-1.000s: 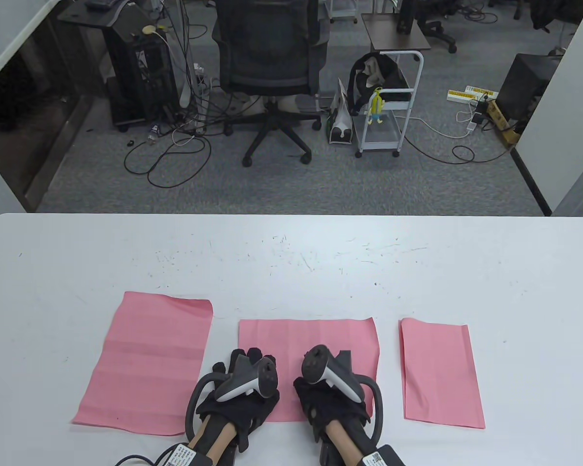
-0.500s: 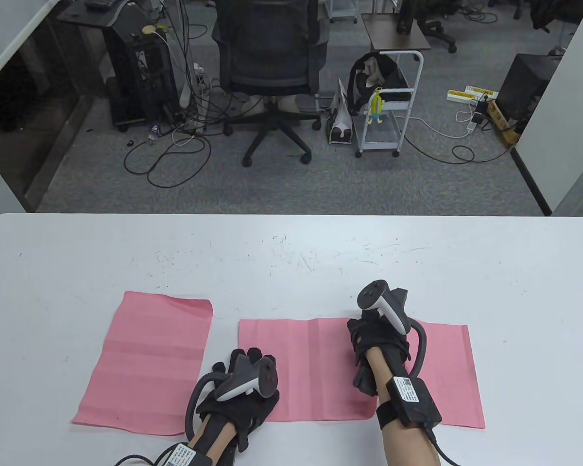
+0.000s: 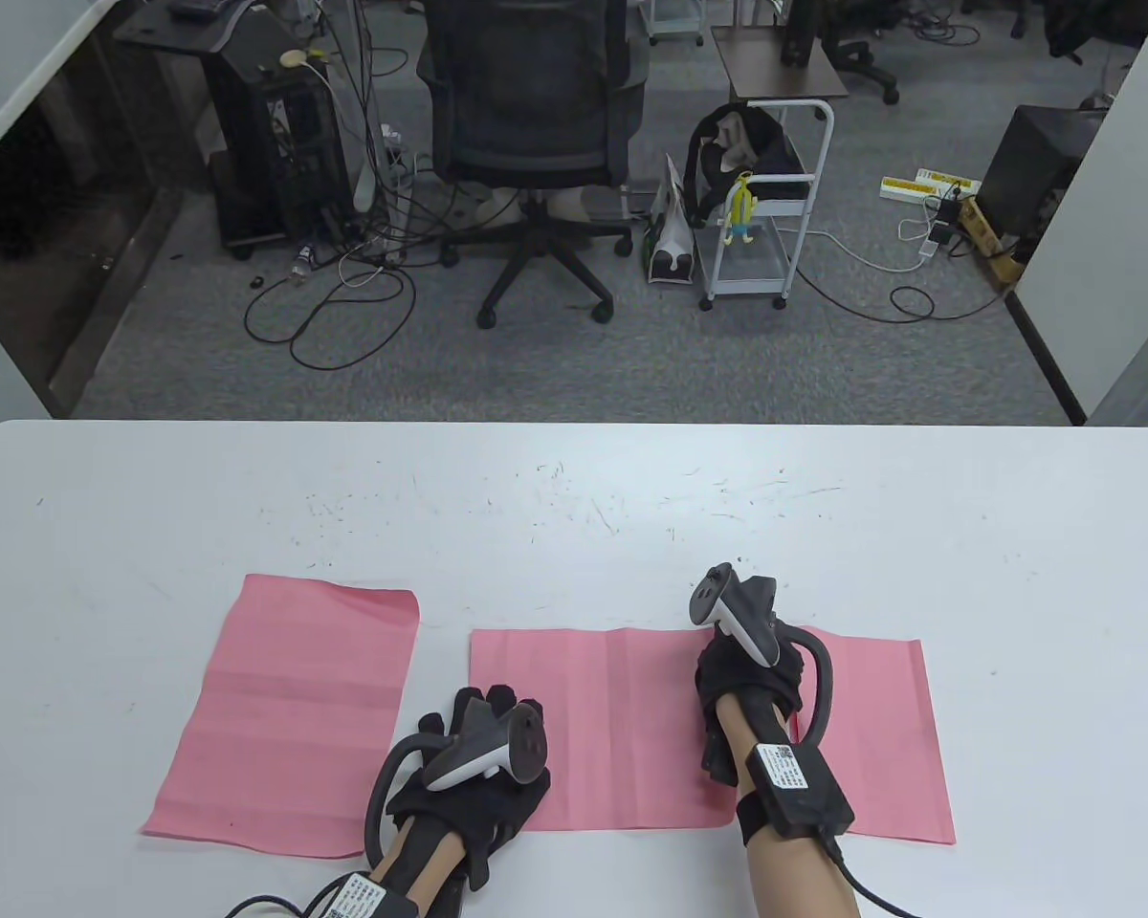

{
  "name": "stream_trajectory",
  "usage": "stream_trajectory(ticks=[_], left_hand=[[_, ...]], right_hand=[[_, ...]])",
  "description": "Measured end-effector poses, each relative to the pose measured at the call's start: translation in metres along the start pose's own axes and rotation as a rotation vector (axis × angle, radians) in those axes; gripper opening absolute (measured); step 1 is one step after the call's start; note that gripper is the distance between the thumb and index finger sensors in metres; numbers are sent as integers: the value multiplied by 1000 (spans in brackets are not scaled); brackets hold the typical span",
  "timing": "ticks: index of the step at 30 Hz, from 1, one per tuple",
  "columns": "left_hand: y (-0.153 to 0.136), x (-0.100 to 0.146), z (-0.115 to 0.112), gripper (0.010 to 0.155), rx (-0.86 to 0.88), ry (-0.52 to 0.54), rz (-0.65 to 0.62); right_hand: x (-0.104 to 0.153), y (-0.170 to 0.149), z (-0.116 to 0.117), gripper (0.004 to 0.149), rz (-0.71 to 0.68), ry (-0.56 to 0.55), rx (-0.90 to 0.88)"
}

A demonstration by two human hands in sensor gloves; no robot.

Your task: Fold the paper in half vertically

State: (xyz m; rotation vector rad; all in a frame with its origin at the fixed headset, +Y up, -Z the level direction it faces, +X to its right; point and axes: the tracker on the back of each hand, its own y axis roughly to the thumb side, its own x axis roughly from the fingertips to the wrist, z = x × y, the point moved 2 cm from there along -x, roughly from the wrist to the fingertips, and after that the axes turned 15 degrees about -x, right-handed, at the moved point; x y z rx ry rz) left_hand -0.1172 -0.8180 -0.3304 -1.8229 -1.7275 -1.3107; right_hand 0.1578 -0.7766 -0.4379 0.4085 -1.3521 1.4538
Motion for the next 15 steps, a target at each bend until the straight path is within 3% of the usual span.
stream_trajectory(ticks=[5,11,15], left_hand=[[-1,0,0,78,1,-1,-1],[-1,1,0,78,2,-3,-1],[0,1,0,78,2,-3,-1]], right_hand=[[-4,-16,-9,58,-20,140,-242],[-8,-47,-8,58,-94,535,-896],[-5,-55,0,64,-131,651,-1024]])
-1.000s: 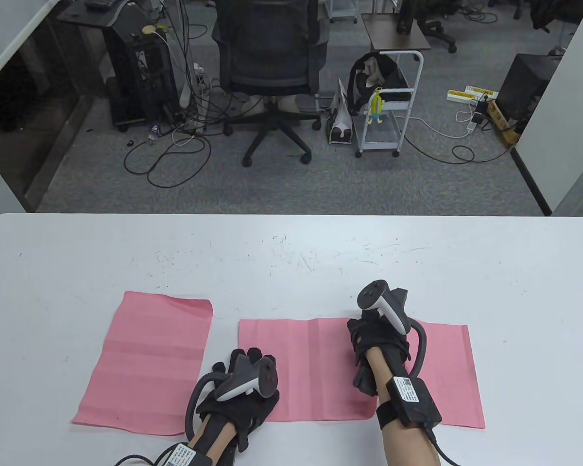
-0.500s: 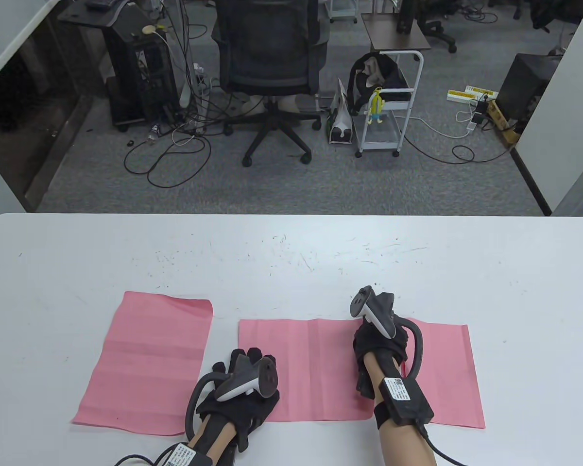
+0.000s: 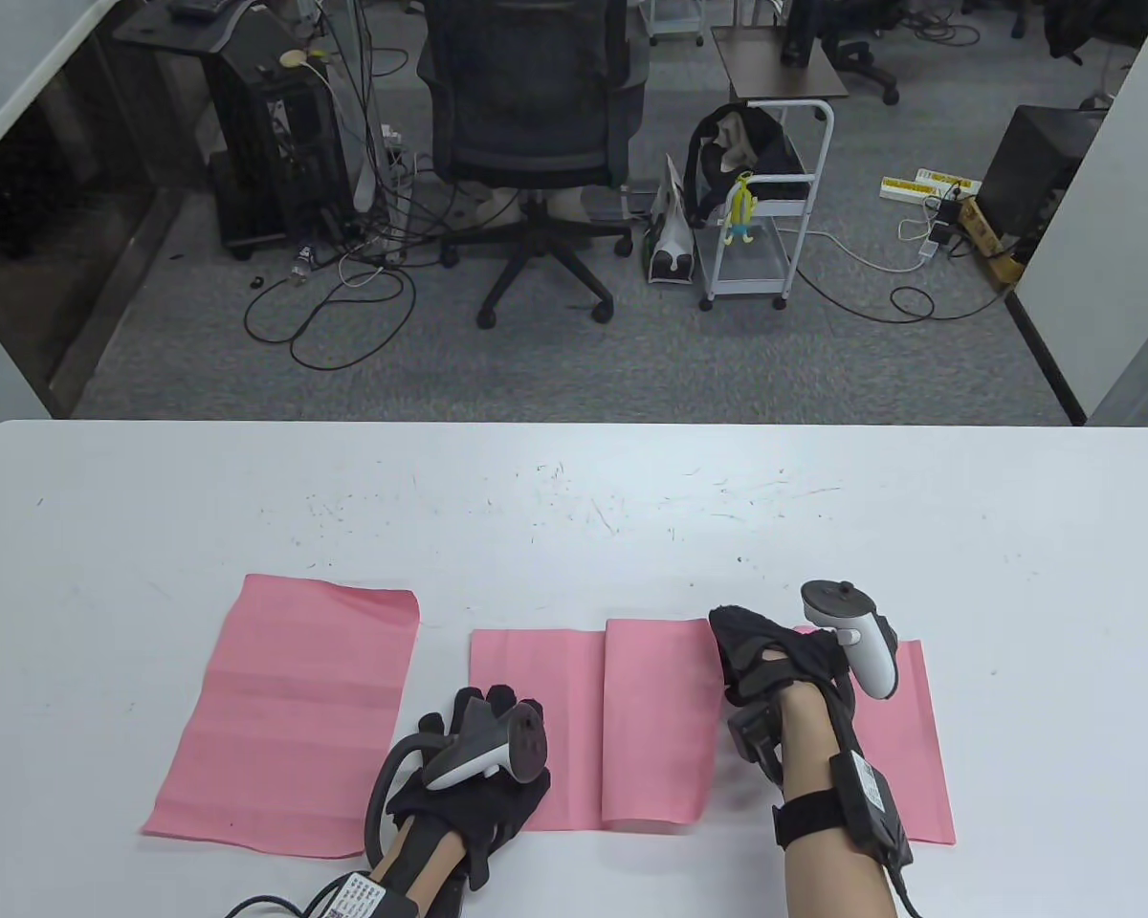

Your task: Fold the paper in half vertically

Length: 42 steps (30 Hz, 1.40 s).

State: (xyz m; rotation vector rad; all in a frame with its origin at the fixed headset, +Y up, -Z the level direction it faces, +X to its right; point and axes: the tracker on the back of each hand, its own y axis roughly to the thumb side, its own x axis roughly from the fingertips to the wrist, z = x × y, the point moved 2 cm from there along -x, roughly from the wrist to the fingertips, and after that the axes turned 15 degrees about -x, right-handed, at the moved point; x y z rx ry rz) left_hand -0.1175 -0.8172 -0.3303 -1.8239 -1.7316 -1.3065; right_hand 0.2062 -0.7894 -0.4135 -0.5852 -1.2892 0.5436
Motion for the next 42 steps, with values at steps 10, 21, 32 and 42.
stream_trajectory(ticks=[10,21,32,42], left_hand=[[0,0,0,78,1,1,0],[0,0,0,78,3,0,-1],[0,0,0,78,3,0,-1],[0,0,0,78,3,1,0]], right_hand=[[19,-6,21,64,-111,193,-96],[41,11,101,62,-332,346,52],[3,-40,162,65,-206,-7,997],[-6,-55,171,64,-129,-34,1128]])
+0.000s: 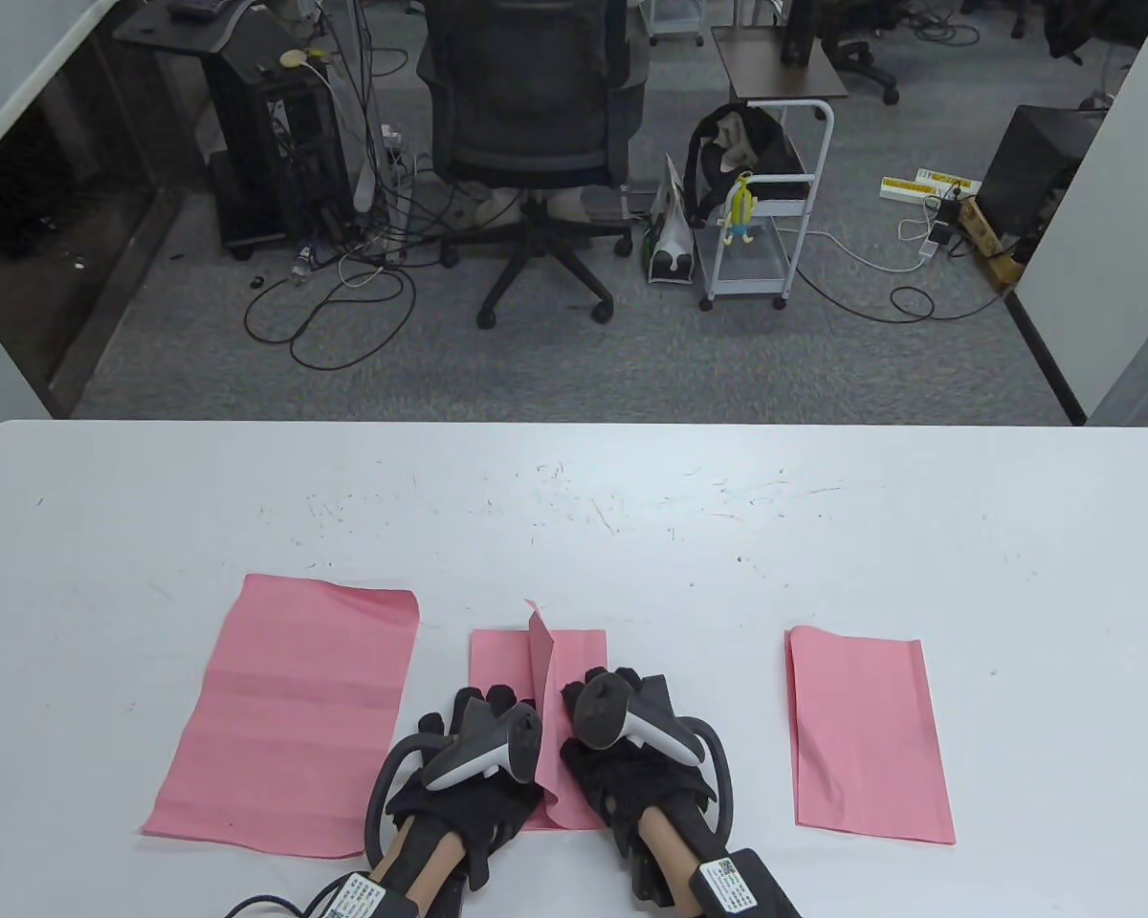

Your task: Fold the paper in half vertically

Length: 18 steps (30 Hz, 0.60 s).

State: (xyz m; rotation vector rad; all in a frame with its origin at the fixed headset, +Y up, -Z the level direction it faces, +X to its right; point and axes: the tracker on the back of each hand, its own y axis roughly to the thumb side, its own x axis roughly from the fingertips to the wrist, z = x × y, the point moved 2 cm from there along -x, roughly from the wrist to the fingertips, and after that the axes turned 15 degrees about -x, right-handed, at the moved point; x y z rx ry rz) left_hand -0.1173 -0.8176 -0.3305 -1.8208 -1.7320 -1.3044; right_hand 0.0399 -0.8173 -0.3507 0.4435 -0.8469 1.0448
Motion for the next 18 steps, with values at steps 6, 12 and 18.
stream_trajectory(ticks=[6,12,18], left_hand=[[-2,1,3,78,-8,9,15],[-29,14,23,72,8,89,124],[-72,43,43,72,139,236,217]], right_hand=[[-1,-1,0,64,1,10,-10],[-1,-1,0,64,2,11,-10],[-1,-1,0,64,2,13,-11]])
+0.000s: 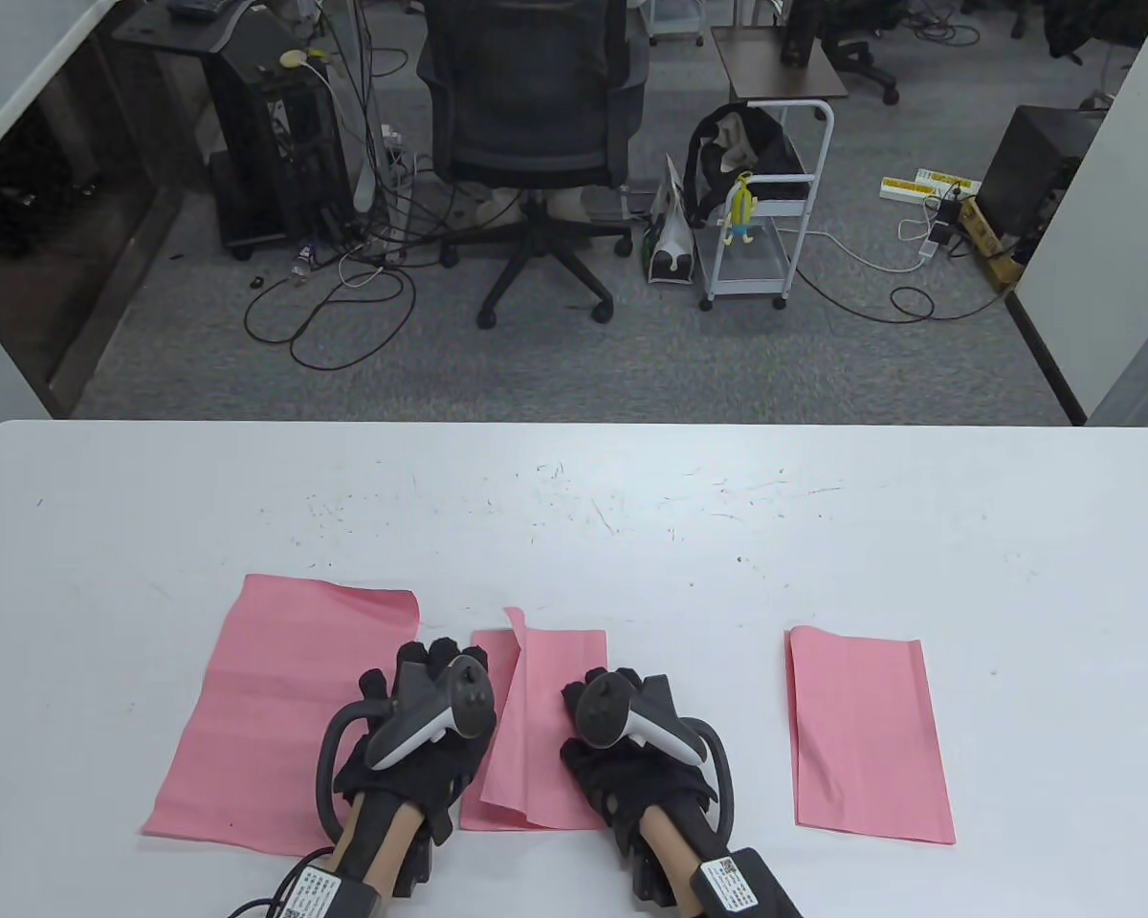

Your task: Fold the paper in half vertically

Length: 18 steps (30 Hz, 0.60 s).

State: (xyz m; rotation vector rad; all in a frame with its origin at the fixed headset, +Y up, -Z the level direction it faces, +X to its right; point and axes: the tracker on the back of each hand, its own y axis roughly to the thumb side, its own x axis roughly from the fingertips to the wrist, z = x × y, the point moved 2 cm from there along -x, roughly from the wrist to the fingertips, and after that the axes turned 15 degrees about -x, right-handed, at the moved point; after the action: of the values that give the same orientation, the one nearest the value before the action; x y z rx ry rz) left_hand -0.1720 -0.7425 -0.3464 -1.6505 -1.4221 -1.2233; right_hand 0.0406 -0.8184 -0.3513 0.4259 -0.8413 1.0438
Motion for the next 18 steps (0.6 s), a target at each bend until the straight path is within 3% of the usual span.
stream_trajectory(ticks=[3,8,13,18], left_hand=[[-5,10,12,73,74,62,-23],[26,16,14,75,31,72,-117],[55,4,-10,74,-71,-17,-164],[64,-13,-41,75,-82,-149,-199]], right_hand=[[0,0,0,64,0,2,-1],[1,0,0,64,0,6,-5],[0,-1,0,64,-1,7,-8],[0,-1,0,64,-1,10,-11]])
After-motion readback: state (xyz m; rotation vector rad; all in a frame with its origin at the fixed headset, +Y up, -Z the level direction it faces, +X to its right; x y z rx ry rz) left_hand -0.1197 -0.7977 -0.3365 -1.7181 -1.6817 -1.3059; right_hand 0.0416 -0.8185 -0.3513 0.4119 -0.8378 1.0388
